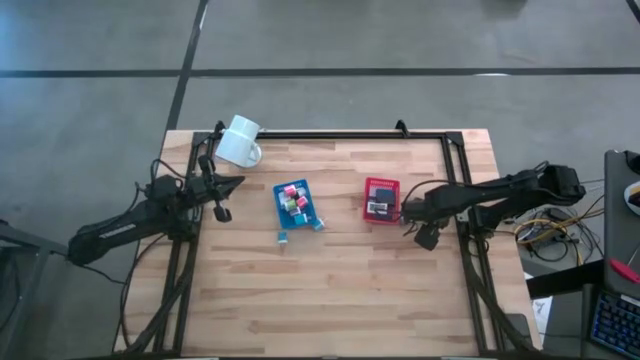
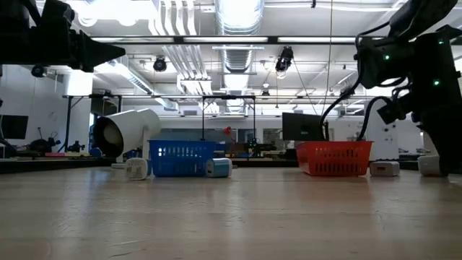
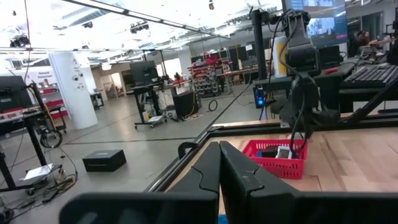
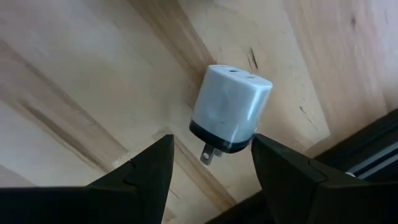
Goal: Pick & Place Office items
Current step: Put the black and white charger adapter into the blue bin
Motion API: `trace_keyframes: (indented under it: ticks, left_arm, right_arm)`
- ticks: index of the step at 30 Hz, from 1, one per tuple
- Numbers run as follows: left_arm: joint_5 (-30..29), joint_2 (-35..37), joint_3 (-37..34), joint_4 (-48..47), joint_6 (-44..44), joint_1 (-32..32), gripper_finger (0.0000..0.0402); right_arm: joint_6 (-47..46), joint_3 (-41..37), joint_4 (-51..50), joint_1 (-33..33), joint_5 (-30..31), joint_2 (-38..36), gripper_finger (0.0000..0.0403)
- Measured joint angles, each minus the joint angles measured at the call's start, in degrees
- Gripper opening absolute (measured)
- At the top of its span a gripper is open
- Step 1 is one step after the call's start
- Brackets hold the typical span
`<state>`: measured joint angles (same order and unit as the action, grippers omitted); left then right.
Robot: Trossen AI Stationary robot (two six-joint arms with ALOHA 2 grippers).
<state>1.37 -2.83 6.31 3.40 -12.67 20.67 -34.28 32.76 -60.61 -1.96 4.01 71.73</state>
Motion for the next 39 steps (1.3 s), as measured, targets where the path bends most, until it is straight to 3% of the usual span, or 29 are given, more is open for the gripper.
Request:
trace_keyframes:
  ticks: [17,39]
  left_arm:
    - [0.15,-0.04,0.00,0.00,0.01,0.00,0.0005]
    - [0.13,-0.04,0.00,0.00,0.44,-0.04,0.0005]
  right_arm:
    - [-5.24,-0.21,6.09,0.07,0.53,-1.13,0.0212]
    - [-8.90,-0.96,7.30,0.07,9.20,1.16,0.0197]
